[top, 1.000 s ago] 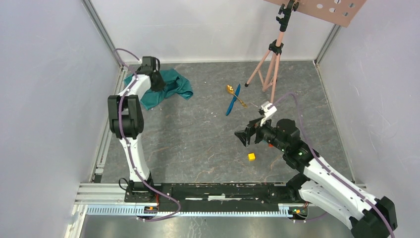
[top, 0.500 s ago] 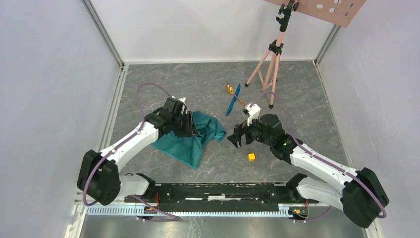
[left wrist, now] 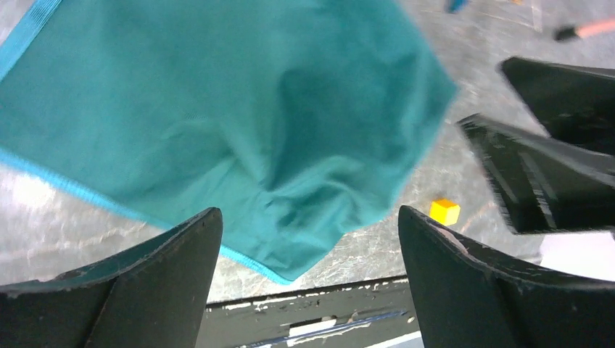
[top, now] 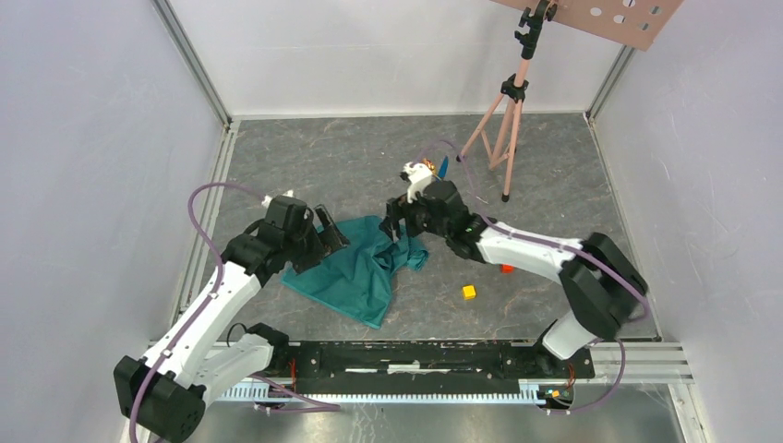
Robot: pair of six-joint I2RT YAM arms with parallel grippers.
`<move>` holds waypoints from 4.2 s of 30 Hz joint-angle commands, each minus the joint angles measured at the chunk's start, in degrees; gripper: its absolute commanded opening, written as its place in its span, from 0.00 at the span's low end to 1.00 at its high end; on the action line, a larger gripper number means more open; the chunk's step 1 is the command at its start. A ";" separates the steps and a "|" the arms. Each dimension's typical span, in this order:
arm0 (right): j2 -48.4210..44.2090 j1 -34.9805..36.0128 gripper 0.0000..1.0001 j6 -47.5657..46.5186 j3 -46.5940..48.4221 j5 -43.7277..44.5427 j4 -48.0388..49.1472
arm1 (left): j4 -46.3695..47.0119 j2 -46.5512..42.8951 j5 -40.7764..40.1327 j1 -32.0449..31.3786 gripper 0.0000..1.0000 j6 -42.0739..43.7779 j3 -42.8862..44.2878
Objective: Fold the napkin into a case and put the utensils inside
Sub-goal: Pick up the crumpled napkin from the center of the board, then flatten out the crumpled napkin at the center of the board.
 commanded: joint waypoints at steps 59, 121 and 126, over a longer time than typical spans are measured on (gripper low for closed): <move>27.81 4.78 0.61 -7.87 22.27 14.49 -15.28 | 4.93 34.58 -11.80 20.16 0.29 -9.03 -5.06; 24.95 5.28 0.69 -4.14 19.22 5.19 -15.38 | 3.51 15.89 4.10 20.23 0.02 17.72 -0.15; 24.29 5.76 0.37 -3.96 18.11 4.83 -11.70 | 3.95 16.02 4.62 20.27 0.02 17.20 -0.06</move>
